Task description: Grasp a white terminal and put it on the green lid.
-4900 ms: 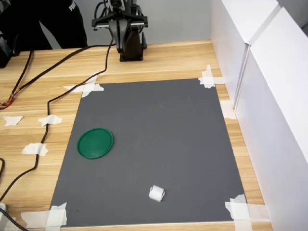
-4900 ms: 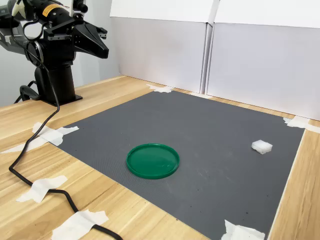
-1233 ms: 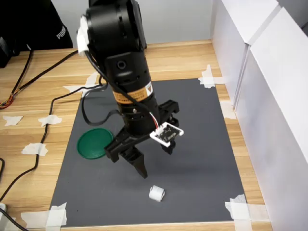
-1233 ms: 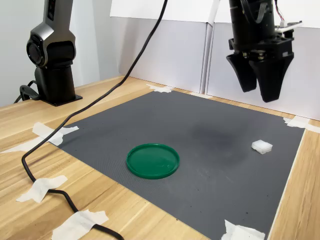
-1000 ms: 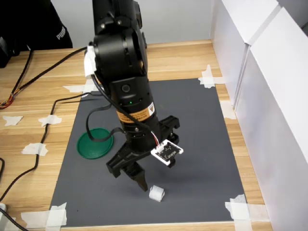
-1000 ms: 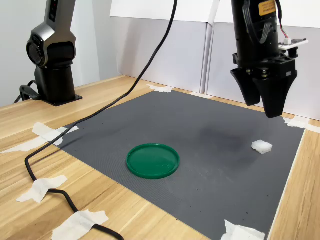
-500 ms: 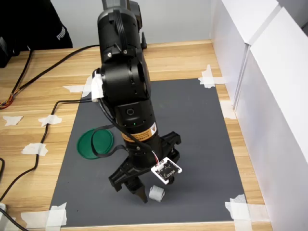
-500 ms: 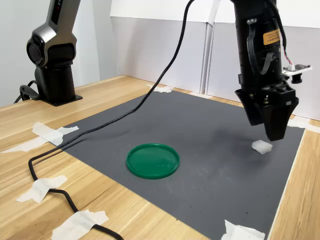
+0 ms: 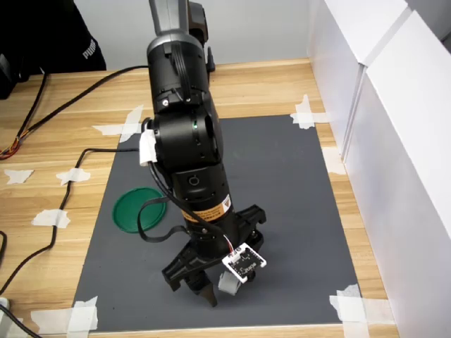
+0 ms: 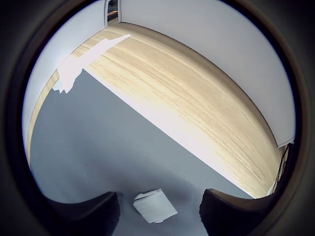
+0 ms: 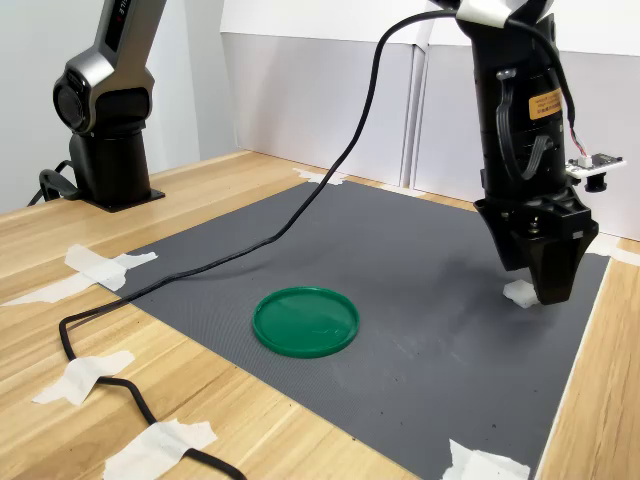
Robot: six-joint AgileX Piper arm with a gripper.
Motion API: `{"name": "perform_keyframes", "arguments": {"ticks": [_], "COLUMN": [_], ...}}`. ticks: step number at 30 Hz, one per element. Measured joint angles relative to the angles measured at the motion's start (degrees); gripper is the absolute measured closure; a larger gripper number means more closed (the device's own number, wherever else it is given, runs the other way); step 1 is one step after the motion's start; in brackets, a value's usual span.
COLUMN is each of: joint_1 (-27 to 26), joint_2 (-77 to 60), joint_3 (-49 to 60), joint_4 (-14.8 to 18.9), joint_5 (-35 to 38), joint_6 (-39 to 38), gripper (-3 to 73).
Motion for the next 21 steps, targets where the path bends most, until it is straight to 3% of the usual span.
{"name": "perform_keyframes", "arguments": {"ticks": [15,21], "joint_1": [0.0,0.0], "joint_2": [0.8,1.1], "joint_3": [0.0,0.0], "joint_4": [1.3,1.7], "joint_5": [0.2,0.8], "joint_6": [0.1,0.0], "gripper": [1.8,9.9]}}
